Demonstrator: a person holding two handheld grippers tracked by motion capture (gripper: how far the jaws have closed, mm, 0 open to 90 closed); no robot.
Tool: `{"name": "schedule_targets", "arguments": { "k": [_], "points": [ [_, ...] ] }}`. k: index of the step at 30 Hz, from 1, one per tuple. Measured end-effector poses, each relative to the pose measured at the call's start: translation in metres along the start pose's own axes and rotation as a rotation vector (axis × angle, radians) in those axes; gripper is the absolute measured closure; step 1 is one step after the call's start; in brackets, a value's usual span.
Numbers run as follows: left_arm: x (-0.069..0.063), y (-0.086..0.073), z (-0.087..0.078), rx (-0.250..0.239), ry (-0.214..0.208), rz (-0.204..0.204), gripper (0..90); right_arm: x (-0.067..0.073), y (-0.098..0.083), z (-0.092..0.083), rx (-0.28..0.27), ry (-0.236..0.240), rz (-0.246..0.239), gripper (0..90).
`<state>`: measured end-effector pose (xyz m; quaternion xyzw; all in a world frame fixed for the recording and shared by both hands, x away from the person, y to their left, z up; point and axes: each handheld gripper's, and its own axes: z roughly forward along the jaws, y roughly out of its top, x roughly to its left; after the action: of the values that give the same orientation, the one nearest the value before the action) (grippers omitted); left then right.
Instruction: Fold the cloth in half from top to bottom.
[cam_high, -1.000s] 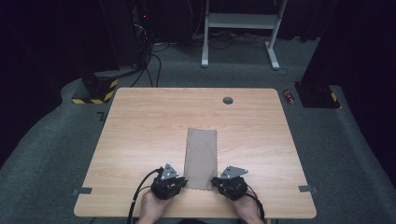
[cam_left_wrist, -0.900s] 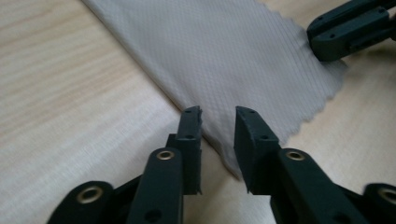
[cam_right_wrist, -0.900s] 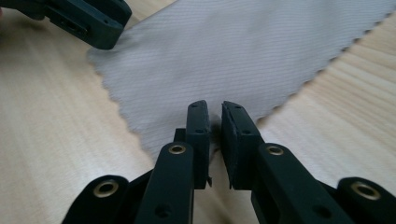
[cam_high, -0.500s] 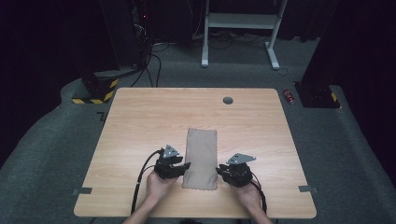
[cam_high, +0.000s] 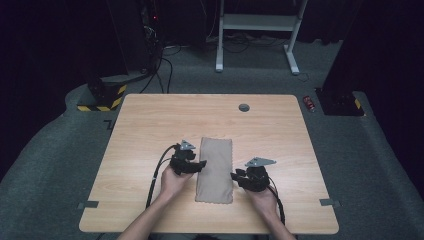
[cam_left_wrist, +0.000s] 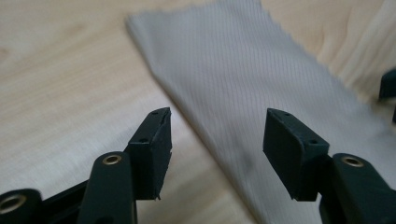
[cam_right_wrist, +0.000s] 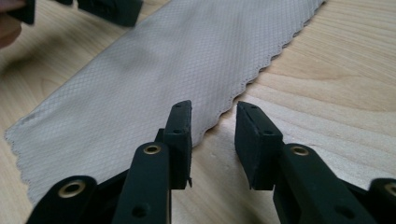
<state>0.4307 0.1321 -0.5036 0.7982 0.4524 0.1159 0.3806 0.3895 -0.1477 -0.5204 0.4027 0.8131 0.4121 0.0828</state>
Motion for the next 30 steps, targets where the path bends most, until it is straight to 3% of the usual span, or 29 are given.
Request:
{"name": "schedule_targets", "arguments": {
  "k": [3, 6, 11, 14, 20, 25, 30],
  "points": [
    [0.003, 0.006, 0.001, -0.007, 0.010, -0.006, 39.9, -0.002, 0.003, 0.002, 0.017, 0.001, 0.005, 63.1],
    [0.011, 0.017, 0.003, -0.023, 0.028, -0.022, 34.9, -0.006, 0.011, 0.005, -0.009, -0.011, 0.006, 58.0],
    [0.018, 0.025, 0.005, -0.021, 0.040, -0.039, 34.0, -0.010, 0.020, 0.005, -0.022, -0.030, 0.032, 53.9],
    [0.021, 0.027, 0.003, -0.059, 0.030, -0.064, 34.9, -0.015, 0.028, 0.006, -0.028, -0.043, 0.050, 51.6],
    [0.029, 0.026, 0.008, -0.065, 0.012, -0.092, 38.5, -0.020, 0.040, 0.010, -0.013, -0.054, 0.058, 54.9],
    [0.037, 0.025, 0.009, -0.073, 0.019, -0.101, 41.1, -0.026, 0.048, 0.014, -0.008, -0.068, 0.053, 60.6],
    [0.044, 0.024, 0.011, -0.080, 0.026, -0.119, 42.5, -0.033, 0.053, 0.020, -0.008, -0.072, 0.079, 65.8]
  ]
}}
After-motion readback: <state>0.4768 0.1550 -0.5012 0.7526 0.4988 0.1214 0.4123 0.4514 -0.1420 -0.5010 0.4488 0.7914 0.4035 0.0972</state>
